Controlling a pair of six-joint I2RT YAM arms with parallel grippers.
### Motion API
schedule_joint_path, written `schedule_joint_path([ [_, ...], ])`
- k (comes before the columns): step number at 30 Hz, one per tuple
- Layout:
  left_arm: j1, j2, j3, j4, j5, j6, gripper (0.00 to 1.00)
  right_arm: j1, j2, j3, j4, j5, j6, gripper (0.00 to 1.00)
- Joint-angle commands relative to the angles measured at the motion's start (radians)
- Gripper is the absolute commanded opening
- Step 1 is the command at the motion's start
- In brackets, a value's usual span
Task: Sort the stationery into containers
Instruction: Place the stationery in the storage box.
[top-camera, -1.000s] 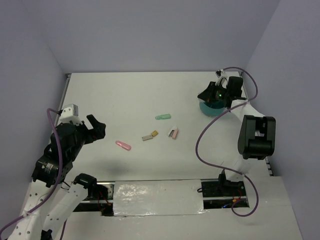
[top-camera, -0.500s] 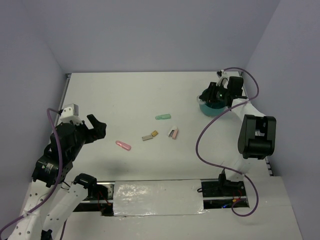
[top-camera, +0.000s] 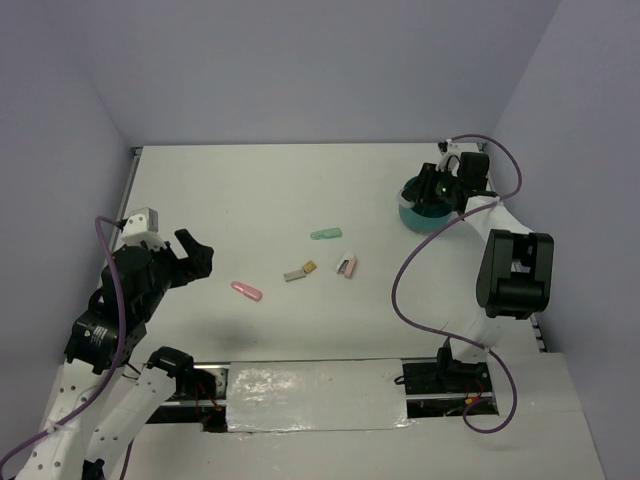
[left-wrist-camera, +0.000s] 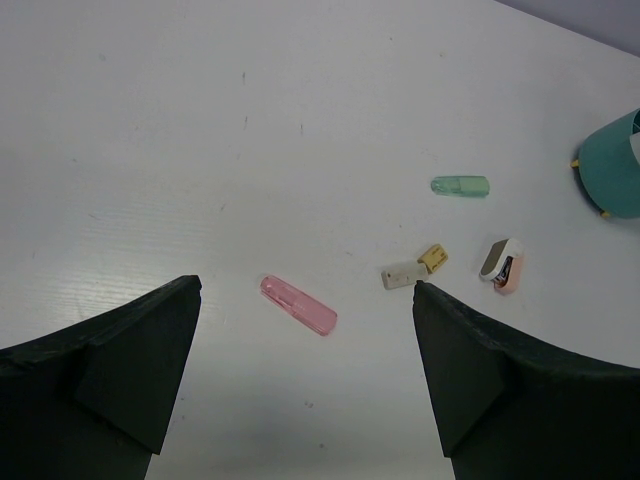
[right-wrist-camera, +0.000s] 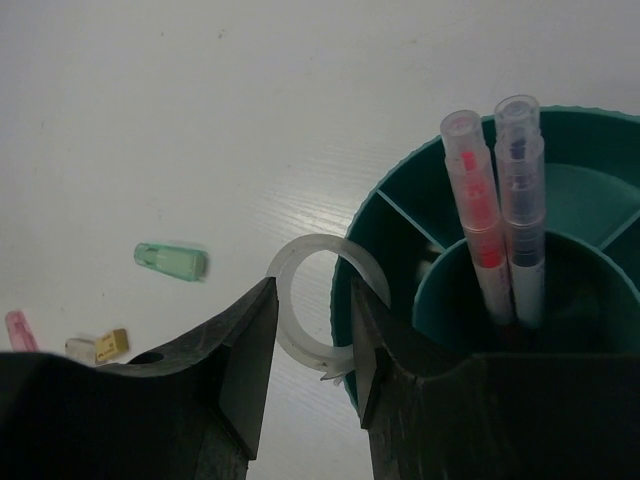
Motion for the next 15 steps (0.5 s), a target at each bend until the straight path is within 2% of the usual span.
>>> schedule_joint_path([
  [1, 0.004, -0.008, 0.003, 0.04, 0.011, 0.026, 0.99, -0.007, -0.039, 0.035, -0.025, 0.061, 0.0, 0.43],
  [15, 0.004, -0.02, 0.0, 0.04, 0.01, 0.024, 0.99, -0.006, -0.046, 0.04, -0.048, 0.06, 0.009, 0.48],
])
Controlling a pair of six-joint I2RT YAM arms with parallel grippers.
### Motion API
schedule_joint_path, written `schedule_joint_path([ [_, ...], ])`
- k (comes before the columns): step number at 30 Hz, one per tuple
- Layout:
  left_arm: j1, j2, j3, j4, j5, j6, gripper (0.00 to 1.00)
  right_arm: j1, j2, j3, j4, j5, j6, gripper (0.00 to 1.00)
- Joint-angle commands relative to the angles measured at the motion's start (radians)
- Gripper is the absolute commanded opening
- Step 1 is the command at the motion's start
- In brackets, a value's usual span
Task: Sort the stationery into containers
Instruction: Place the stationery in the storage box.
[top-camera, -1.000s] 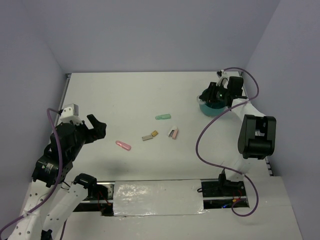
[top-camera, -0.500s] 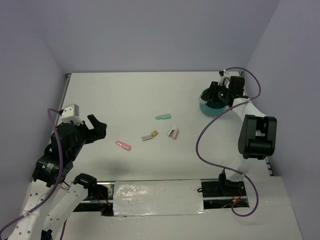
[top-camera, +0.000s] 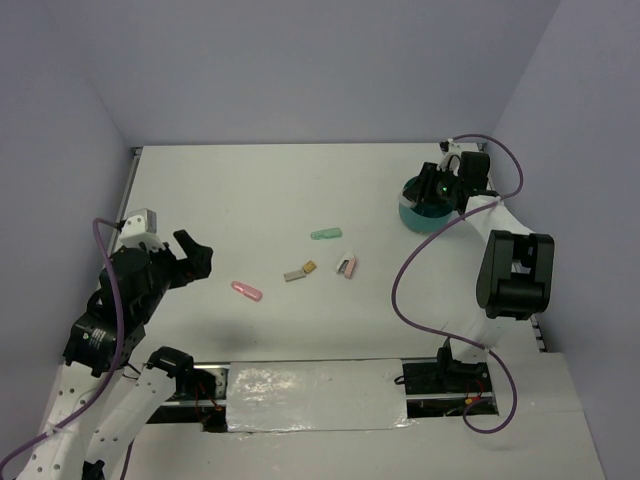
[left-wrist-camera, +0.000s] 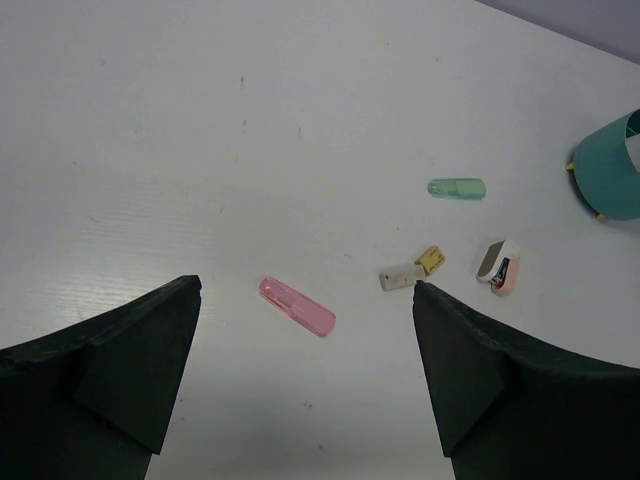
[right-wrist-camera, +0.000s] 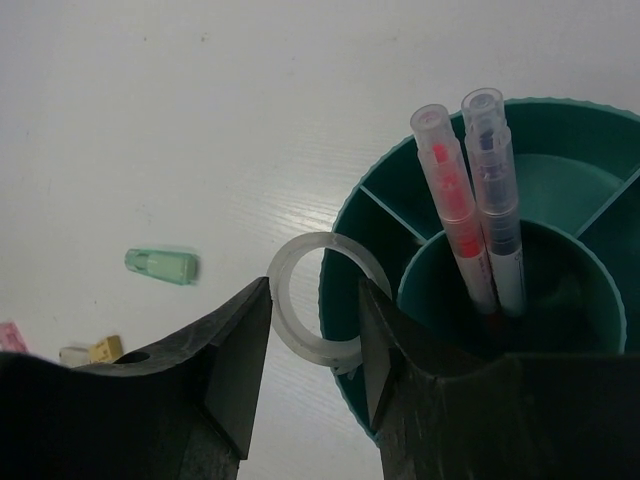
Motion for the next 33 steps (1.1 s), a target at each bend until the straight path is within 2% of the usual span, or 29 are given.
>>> schedule_joint_path([
  [1, 0.006, -0.009, 0.0, 0.04, 0.01, 0.026, 0.99, -0.005, -0.041, 0.04, -0.036, 0.013, -0.009, 0.48],
  [9, 0.004, -0.015, 0.0, 0.041, 0.01, 0.024, 0.99, -0.005, -0.02, 0.047, -0.067, 0.039, 0.009, 0.49],
  [24, 0.004, -0.017, -0.003, 0.049, 0.022, 0.03, 0.99, -0.003, -0.156, 0.037, -0.067, 0.065, 0.043, 0.53],
  [27, 0.004, -0.02, -0.002, 0.046, 0.013, 0.027, 0.99, 0.041, -0.204, 0.037, -0.105, 0.086, 0.037, 0.55],
  [31, 0.004, -0.011, 0.001, 0.029, -0.021, 0.009, 0.99, 0.257, -0.325, 0.014, -0.176, 0.252, 0.023, 0.59],
  [33, 0.006, 0.0, 0.011, 0.017, -0.044, 0.0, 0.99, 0.334, -0.373, -0.038, -0.193, 0.416, 0.07, 0.65],
])
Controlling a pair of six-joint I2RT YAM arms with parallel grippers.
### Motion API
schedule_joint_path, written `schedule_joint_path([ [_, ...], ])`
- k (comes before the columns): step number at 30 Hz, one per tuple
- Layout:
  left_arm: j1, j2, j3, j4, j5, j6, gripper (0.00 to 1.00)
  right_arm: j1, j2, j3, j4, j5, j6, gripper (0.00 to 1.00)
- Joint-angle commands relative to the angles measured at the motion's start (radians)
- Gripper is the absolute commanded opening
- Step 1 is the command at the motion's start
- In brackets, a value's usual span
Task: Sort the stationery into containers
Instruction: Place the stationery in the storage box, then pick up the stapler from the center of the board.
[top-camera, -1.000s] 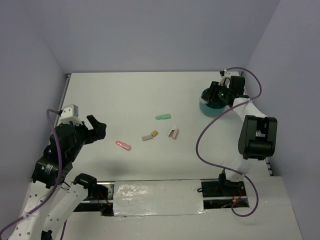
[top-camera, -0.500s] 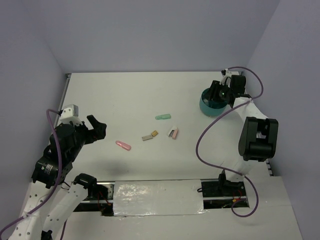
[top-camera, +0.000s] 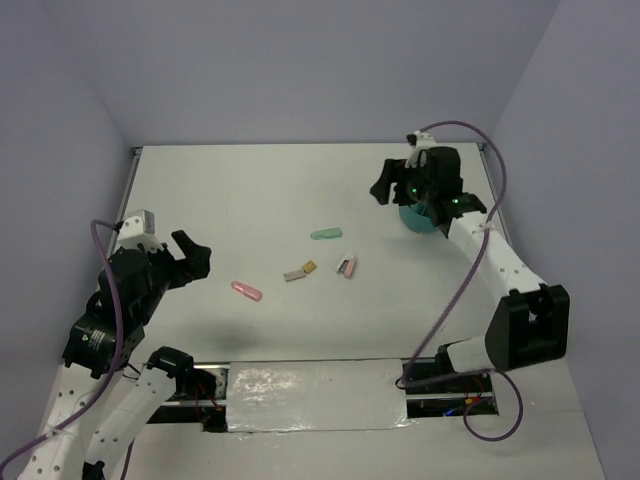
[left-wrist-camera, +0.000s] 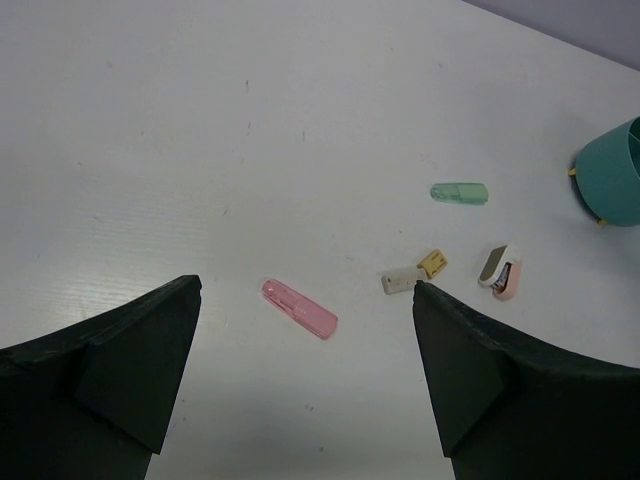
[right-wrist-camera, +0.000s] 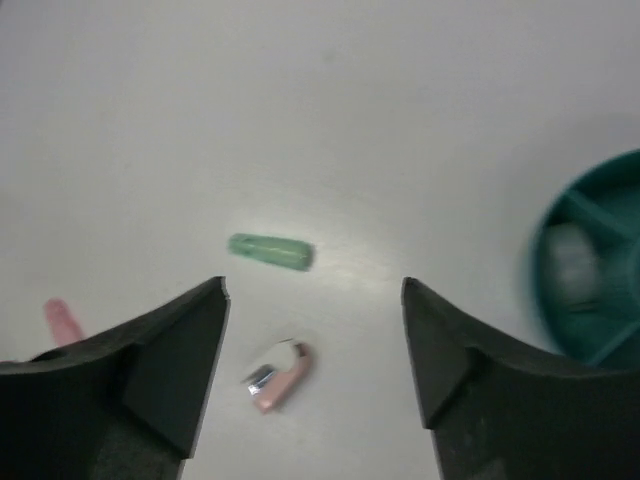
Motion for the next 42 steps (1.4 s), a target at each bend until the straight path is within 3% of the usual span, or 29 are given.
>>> schedule_joint_path([
  [1, 0.006, 0.012, 0.014, 0.009, -0.058, -0.006, 0.99, 0.154, -0.151, -0.066, -0.058, 0.242, 0.058, 0.79],
  [2, 0.006, 0.013, 0.014, 0.008, -0.064, -0.009, 0.99, 0.226, -0.169, -0.091, -0.057, 0.291, 0.082, 0.99],
  [6, 0.015, 0.009, 0.013, 0.015, -0.052, -0.005, 0.99, 0.397, -0.226, -0.216, -0.079, 0.635, 0.291, 1.0],
  [8, 0.018, 0.006, 0.01, 0.018, -0.044, -0.002, 0.99, 0.432, -0.258, -0.24, -0.045, 0.724, 0.337, 1.0],
  [9, 0.02, 0.01, 0.01, 0.017, -0.044, -0.002, 0.99, 0.525, -0.269, -0.303, -0.043, 0.779, 0.383, 1.0],
  [14, 0.021, 0.019, 0.01, 0.017, -0.039, -0.002, 0.99, 0.613, -0.255, -0.35, -0.01, 0.798, 0.443, 1.0],
  [18, 0.021, 0.061, 0.002, 0.047, 0.008, 0.006, 0.99, 0.685, -0.228, -0.321, -0.084, 0.925, 0.524, 1.0],
  [20, 0.02, 0.131, 0.011, 0.046, 0.054, 0.012, 0.99, 0.689, -0.217, -0.283, -0.187, 0.995, 0.653, 1.0],
  [25, -0.015, 0.263, -0.004, 0.112, 0.166, -0.05, 0.99, 0.692, -0.165, -0.158, -0.349, 1.034, 0.704, 1.0],
  [27, -0.089, 0.359, -0.012, 0.178, 0.114, -0.098, 0.99, 0.692, -0.218, -0.154, -0.357, 1.045, 0.693, 1.0],
  [28, -0.188, 0.459, -0.003, 0.234, 0.076, -0.107, 0.99, 0.689, -0.246, -0.158, -0.344, 1.045, 0.663, 1.0],
  [30, -0.315, 0.588, 0.079, 0.271, -0.002, -0.106, 0.99, 0.683, -0.327, -0.155, -0.345, 1.052, 0.623, 1.0],
  [31, -0.345, 0.714, 0.115, 0.284, -0.009, -0.088, 0.99, 0.67, -0.353, -0.151, -0.356, 1.051, 0.615, 1.0],
  [33, -0.411, 0.818, 0.207, 0.319, -0.012, -0.065, 0.99, 0.661, -0.424, -0.135, -0.407, 1.057, 0.607, 1.0],
  [42, -0.532, 1.313, 0.5, 0.411, -0.029, 0.064, 0.99, 0.643, -0.744, -0.17, -0.468, 1.051, 0.526, 1.0],
])
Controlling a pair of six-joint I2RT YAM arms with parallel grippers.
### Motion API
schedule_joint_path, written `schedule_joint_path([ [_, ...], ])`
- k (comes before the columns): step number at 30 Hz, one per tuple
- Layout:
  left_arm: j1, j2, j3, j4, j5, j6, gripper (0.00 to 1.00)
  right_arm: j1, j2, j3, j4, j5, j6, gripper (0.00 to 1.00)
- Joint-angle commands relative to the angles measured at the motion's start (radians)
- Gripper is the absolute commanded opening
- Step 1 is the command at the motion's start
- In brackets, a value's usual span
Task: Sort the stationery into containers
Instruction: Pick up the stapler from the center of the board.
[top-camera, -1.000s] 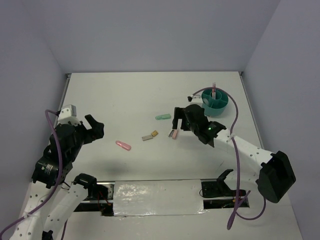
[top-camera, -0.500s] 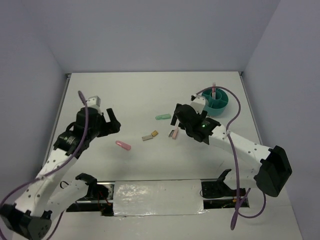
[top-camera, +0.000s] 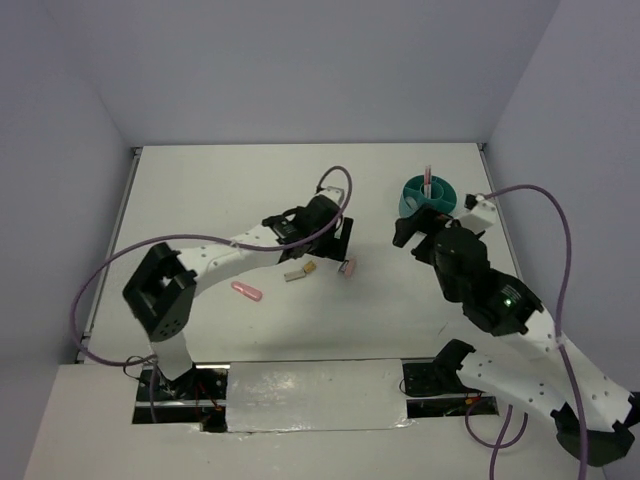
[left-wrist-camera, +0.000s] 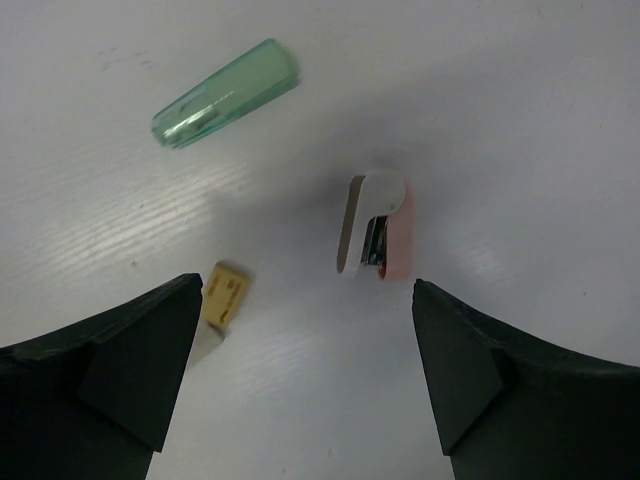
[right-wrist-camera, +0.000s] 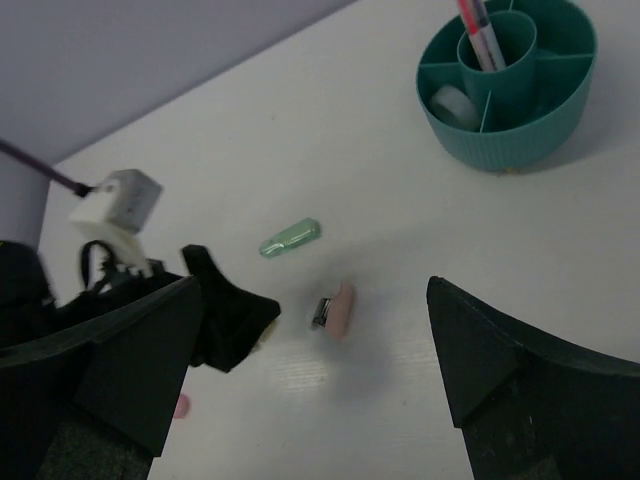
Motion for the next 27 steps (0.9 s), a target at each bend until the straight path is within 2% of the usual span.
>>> schedule_joint_path([
  [1, -0.021, 0.122, 0.103, 0.053, -0.021, 0.073, 0.98, -0.01, -0.064, 0.007, -0.049, 0.012, -0.055, 1.0],
  [7, -0.073, 0.292, 0.271, -0.013, -0.053, 0.099, 0.94, -0.015, -0.032, 0.001, -0.078, -0.015, -0.098, 1.0],
  [11, -0.085, 0.357, 0.297, -0.016, -0.015, 0.117, 0.86, -0.017, -0.028, -0.026, -0.021, -0.092, -0.133, 1.0],
  [17, -0.121, 0.409, 0.296, -0.057, -0.036, 0.099, 0.85, -0.02, -0.012, -0.039, 0.006, -0.124, -0.149, 1.0],
  [19, -0.122, 0.418, 0.282, -0.056, -0.036, 0.093, 0.82, -0.017, -0.01, -0.043, 0.019, -0.14, -0.153, 1.0],
  [21, -0.122, 0.423, 0.259, -0.047, -0.038, 0.082, 0.74, -0.018, -0.009, -0.043, 0.022, -0.141, -0.152, 1.0],
  [22, -0.122, 0.424, 0.251, -0.042, -0.038, 0.077, 0.65, -0.02, -0.01, -0.043, 0.02, -0.14, -0.152, 1.0],
  [24, -0.122, 0.418, 0.222, -0.02, -0.027, 0.074, 0.56, -0.02, -0.01, -0.043, 0.017, -0.133, -0.152, 1.0],
  [25, -0.122, 0.412, 0.21, -0.014, -0.021, 0.073, 0.35, -0.02, -0.012, -0.043, 0.016, -0.129, -0.15, 1.0],
  [27, -0.122, 0.403, 0.196, -0.004, -0.018, 0.068, 0.2, -0.027, -0.015, -0.043, 0.011, -0.118, -0.149, 1.0],
])
